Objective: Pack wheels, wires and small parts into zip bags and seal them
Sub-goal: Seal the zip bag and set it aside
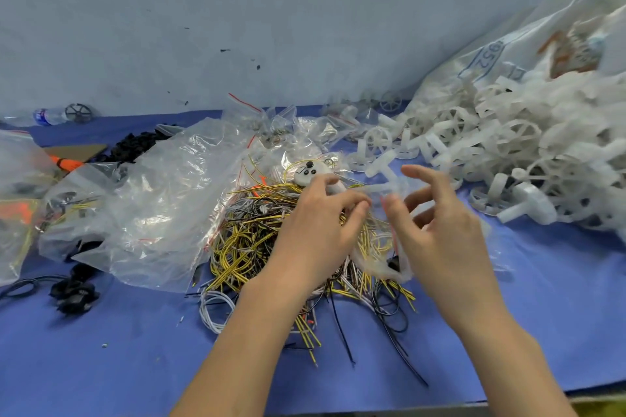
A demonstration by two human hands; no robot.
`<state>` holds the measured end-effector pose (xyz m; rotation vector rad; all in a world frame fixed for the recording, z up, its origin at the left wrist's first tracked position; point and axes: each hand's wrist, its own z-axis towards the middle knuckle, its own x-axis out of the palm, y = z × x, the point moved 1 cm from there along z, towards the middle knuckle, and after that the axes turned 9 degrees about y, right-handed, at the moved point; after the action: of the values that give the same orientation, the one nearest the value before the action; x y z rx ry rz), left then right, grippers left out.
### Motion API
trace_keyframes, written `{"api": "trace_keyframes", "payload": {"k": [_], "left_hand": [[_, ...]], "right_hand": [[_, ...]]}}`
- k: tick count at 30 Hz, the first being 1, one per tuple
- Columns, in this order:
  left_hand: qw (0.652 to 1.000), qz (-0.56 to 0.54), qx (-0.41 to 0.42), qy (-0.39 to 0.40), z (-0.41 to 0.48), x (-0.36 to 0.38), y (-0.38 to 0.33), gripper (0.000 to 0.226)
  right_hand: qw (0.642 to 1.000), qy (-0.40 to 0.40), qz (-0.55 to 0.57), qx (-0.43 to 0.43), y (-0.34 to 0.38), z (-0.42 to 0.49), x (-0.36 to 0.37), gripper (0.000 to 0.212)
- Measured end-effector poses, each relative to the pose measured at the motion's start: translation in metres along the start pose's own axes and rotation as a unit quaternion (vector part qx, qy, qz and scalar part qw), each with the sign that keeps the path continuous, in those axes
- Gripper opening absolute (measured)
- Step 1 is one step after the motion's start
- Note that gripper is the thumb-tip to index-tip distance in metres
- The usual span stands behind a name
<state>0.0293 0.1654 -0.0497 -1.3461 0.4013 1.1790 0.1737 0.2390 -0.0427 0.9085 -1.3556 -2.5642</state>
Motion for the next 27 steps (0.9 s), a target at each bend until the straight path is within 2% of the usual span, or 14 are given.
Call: {"api": "trace_keyframes", "payload": {"k": [3,6,9,12,14,16,18,20,22,25,27], "left_hand": [[0.999,-0.013,0.004,0.042,0.0,0.006,0.0,0.023],[1.0,-0.019,0.015,0.014,0.003,0.006,0.001,0.022],[1.0,0.008,0.014,-0.005,0.007,0.004,0.004,0.021],[1.0,0.019,0.006,-0.003,0.01,0.001,0.004,0.023],[1.0,0.016,0.008,0.007,0.015,-0.007,-0.001,0.027],[0.999,-0.026,0.031,-0.002,0.019,-0.027,-0.013,0.029],[0.992,-0.081,0.087,-0.051,0.018,-0.055,-0.031,0.031],[0.98,-0.087,0.147,-0.1,0.01,-0.082,-0.043,0.038],[0.98,-0.054,0.156,-0.113,-0.001,-0.096,-0.047,0.039],[0.985,-0.02,0.135,-0.104,-0.016,-0.104,-0.043,0.019],[0.975,-0.001,0.166,-0.146,-0.026,-0.116,-0.041,0.008]], "right_hand": [[0.996,0.037,-0.076,0.028,-0.002,-0.013,0.004,0.039],[0.975,0.083,-0.195,0.066,-0.004,-0.026,0.004,0.049],[0.948,0.121,-0.278,0.093,-0.008,-0.038,0.005,0.039],[0.936,0.126,-0.305,0.121,-0.012,-0.039,0.001,0.022],[0.957,0.075,-0.25,0.129,-0.008,-0.031,-0.014,0.018],[0.985,-0.049,-0.128,0.104,0.005,-0.017,-0.036,0.017],[0.983,-0.173,-0.018,0.052,0.024,0.003,-0.057,0.016],[0.971,-0.237,0.038,0.012,0.042,0.02,-0.066,0.014],[0.967,-0.249,0.06,-0.008,0.054,0.032,-0.064,0.011],[0.973,-0.205,0.11,-0.008,0.058,0.033,-0.051,0.013],[0.966,-0.205,0.157,-0.019,0.061,0.033,-0.051,0.014]]}}
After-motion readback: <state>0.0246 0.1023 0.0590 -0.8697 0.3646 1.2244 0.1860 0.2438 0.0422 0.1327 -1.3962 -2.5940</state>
